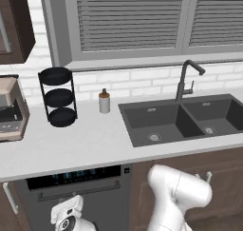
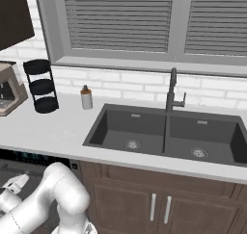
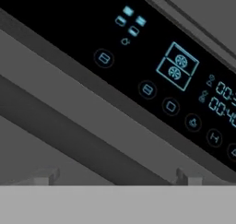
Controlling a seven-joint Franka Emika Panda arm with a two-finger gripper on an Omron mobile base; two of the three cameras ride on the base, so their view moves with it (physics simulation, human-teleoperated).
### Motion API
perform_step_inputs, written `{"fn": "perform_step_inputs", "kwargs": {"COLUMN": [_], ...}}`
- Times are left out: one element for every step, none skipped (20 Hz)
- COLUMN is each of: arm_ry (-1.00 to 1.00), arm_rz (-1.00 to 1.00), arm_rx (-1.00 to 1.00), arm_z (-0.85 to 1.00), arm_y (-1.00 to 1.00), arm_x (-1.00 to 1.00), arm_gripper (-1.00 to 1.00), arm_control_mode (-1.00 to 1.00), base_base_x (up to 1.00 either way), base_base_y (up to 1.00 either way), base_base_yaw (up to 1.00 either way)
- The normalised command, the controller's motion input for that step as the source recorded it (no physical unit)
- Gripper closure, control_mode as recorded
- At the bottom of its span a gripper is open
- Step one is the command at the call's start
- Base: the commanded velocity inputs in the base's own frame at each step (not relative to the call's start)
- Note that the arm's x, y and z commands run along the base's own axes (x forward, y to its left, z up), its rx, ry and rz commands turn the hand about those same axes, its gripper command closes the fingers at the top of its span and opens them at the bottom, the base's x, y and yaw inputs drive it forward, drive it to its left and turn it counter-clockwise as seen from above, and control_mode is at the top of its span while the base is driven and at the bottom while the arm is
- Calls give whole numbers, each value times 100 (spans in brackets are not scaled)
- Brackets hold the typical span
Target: Pick up the cup and bowl from the counter, place them in the dishwasher, and close the dishwasher door.
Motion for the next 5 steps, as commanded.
{"fn": "perform_step_inputs", "kwargs": {"arm_ry": [0, 0, 0, 0, 0], "arm_rz": [0, 0, 0, 0, 0], "arm_rx": [0, 0, 0, 0, 0], "arm_z": [0, 0, 0, 0, 0], "arm_y": [0, 0, 0, 0, 0], "arm_x": [9, 0, 0, 0, 0], "arm_gripper": [-100, -100, -100, -100, -100], "arm_control_mode": [-100, -100, -100, -100, -100], "base_base_x": [0, 0, 0, 0, 0], "base_base_y": [0, 0, 0, 0, 0], "base_base_yaw": [0, 0, 0, 0, 0]}}
